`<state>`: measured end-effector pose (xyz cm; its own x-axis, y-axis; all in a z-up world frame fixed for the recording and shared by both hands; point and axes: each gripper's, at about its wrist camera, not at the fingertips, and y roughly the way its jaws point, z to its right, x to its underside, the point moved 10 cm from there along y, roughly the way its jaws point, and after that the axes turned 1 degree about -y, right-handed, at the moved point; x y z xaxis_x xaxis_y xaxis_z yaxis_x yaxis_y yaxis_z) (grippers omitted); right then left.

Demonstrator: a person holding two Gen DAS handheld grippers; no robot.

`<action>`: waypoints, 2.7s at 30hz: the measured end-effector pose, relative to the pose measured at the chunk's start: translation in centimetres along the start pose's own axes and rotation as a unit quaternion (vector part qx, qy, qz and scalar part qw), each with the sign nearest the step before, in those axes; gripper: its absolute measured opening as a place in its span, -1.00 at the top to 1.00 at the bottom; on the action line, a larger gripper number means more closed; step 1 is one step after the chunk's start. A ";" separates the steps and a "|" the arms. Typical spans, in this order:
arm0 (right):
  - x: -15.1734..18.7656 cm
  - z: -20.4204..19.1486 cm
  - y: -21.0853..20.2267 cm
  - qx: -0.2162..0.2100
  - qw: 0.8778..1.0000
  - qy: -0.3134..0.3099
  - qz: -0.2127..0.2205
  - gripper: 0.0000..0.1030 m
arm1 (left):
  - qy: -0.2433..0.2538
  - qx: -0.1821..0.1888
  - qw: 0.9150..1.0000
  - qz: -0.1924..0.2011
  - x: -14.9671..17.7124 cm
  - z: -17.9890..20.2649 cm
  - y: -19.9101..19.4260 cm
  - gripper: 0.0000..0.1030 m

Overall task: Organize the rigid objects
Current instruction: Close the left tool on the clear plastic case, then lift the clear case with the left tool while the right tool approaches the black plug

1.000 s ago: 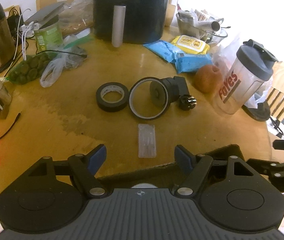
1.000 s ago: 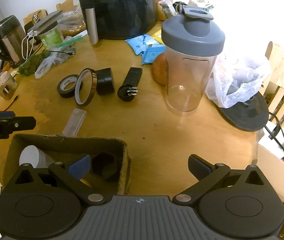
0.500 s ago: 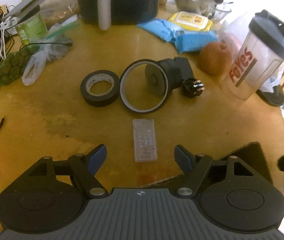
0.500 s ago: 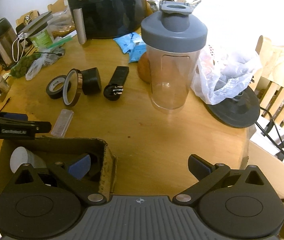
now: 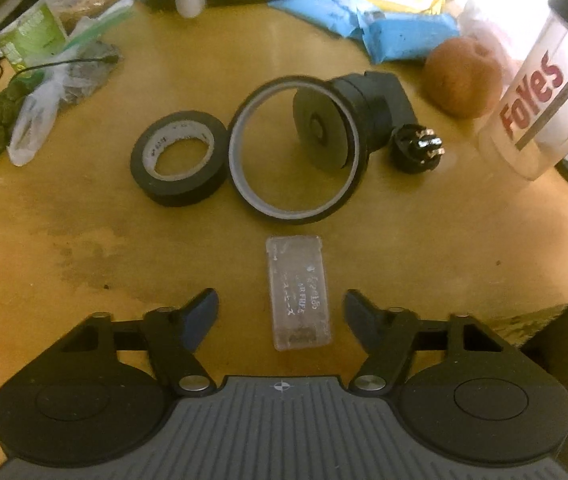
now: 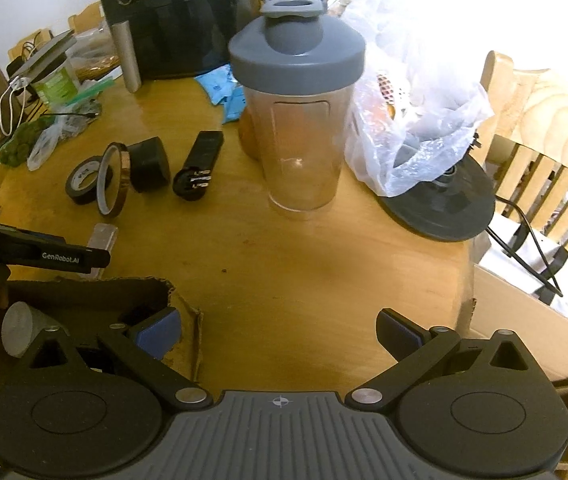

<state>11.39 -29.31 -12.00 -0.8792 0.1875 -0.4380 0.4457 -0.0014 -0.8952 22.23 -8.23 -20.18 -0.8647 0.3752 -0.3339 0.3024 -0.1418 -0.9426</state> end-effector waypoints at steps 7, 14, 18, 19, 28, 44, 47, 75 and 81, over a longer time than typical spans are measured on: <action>0.0 0.3 0.2 0.003 1.000 0.005 -0.001 -1.00 | 0.006 -0.005 1.000 0.002 -0.3 0.0 0.1 0.08; 0.0 0.2 0.3 -0.002 1.000 0.007 -0.002 -1.00 | 0.013 -0.004 1.000 0.005 -0.5 0.1 0.0 0.36; 0.0 0.0 0.2 -0.006 1.000 0.002 0.000 -1.00 | 0.007 -0.002 1.000 0.015 -0.7 -0.1 -0.5 0.36; 0.0 -0.1 0.2 -0.007 1.000 0.001 0.001 -1.00 | 0.004 0.000 1.000 0.019 -0.9 -0.2 -0.8 0.36; 0.0 -1.1 -0.2 -0.017 1.000 -0.007 0.007 -1.00 | -0.021 0.005 0.997 0.071 -2.1 -0.8 -4.6 0.36; 0.0 -3.2 -1.1 -0.045 0.998 -0.030 0.024 -1.00 | -0.044 0.033 0.986 0.157 -1.7 -0.8 -13.3 0.36; -0.1 -3.7 -1.2 -0.048 0.998 -0.035 0.029 -1.00 | -0.047 0.035 0.985 0.163 -0.7 -0.9 -14.5 0.36; -4.9 -8.2 2.6 -0.067 0.990 -0.111 0.060 -0.73 | -0.143 0.034 0.976 0.162 6.0 -3.9 -18.7 0.36; -6.1 -9.4 4.7 -0.062 0.986 -0.142 0.057 -0.58 | -0.158 0.031 0.974 0.161 6.5 -4.8 -18.7 0.36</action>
<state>20.40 -21.20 -12.75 -0.8264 -0.0903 -0.5558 0.5452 0.1179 -0.8299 12.88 1.27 -4.78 -0.8122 0.0029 -0.5834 0.5620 -0.2642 -0.7838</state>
